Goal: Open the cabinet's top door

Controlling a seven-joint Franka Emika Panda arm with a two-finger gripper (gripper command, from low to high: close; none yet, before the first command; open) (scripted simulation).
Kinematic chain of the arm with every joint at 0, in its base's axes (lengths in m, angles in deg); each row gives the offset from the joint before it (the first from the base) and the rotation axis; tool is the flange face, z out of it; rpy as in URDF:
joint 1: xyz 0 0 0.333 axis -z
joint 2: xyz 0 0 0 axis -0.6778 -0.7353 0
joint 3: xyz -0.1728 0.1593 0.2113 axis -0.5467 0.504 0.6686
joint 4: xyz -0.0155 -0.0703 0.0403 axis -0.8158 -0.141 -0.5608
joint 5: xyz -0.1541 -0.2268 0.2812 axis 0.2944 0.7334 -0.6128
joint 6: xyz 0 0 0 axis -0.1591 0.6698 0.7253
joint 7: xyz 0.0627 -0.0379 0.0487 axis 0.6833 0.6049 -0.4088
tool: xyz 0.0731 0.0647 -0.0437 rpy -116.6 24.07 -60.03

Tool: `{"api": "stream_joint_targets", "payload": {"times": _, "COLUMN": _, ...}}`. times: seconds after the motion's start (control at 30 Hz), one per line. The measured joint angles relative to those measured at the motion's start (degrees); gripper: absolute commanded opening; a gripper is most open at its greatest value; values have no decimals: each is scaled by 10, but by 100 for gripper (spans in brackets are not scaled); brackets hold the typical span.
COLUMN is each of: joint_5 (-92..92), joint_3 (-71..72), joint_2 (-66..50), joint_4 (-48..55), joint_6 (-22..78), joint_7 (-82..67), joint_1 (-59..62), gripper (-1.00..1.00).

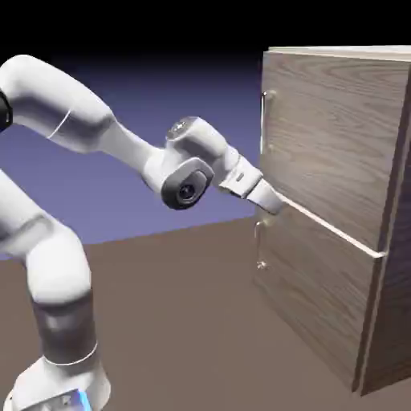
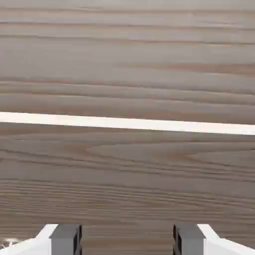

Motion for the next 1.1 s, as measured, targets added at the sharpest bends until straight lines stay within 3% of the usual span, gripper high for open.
{"api": "stream_joint_targets", "payload": {"times": 1.1, "joint_5": -822, "joint_3": 434, "joint_2": 387, "joint_4": 138, "joint_6": 133, "joint_7": -309, "joint_1": 405, "gripper": 0}}
